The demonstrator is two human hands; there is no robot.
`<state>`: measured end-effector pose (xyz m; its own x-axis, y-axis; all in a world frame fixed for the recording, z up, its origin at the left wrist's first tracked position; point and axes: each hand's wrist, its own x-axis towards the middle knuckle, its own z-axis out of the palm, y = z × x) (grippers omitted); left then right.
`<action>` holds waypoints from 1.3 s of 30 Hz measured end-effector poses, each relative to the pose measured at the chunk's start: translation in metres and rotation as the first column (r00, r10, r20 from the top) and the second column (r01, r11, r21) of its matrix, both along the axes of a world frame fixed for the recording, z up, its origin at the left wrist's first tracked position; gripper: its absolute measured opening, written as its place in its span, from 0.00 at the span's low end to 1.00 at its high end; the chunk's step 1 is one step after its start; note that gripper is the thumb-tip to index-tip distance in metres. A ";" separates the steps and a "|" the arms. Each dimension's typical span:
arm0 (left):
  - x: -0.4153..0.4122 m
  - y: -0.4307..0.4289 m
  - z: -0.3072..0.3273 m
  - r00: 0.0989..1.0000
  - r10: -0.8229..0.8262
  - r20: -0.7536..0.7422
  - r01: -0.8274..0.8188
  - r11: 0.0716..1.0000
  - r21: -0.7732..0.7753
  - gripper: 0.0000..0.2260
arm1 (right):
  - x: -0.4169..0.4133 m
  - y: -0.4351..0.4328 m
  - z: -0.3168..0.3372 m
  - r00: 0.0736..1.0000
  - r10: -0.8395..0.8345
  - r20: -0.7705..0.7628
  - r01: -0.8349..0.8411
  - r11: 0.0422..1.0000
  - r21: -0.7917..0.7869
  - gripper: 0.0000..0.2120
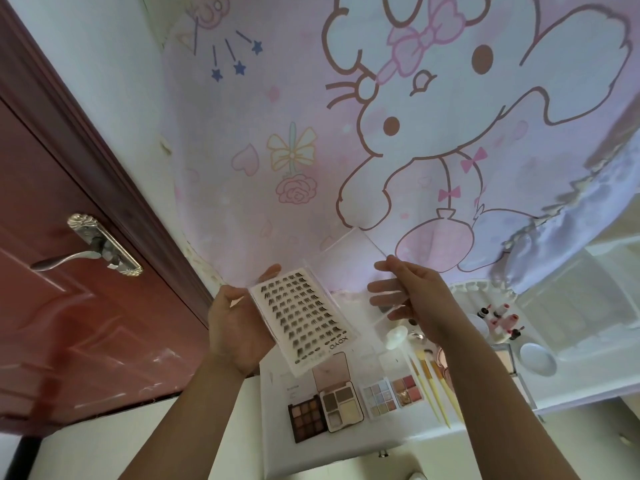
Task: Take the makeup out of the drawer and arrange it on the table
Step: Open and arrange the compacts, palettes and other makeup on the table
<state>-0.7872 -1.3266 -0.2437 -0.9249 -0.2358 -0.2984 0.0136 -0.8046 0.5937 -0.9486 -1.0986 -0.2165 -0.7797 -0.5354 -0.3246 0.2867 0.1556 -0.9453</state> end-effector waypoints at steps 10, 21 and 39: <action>-0.010 0.003 -0.016 0.916 0.002 0.401 0.181 0.891 -0.417 0.11 | -0.014 -0.026 -0.008 0.990 -0.019 -0.143 0.034 0.994 0.102 0.22; -0.018 -0.011 -0.073 0.925 0.232 0.301 -0.114 0.924 -0.364 0.15 | -0.019 -0.059 -0.074 0.943 0.252 -0.217 -0.181 0.936 0.303 0.16; -0.031 -0.039 -0.199 0.743 0.361 0.564 0.004 0.840 -0.543 0.15 | -0.037 -0.109 -0.196 0.907 0.416 -0.069 -0.299 0.750 0.590 0.20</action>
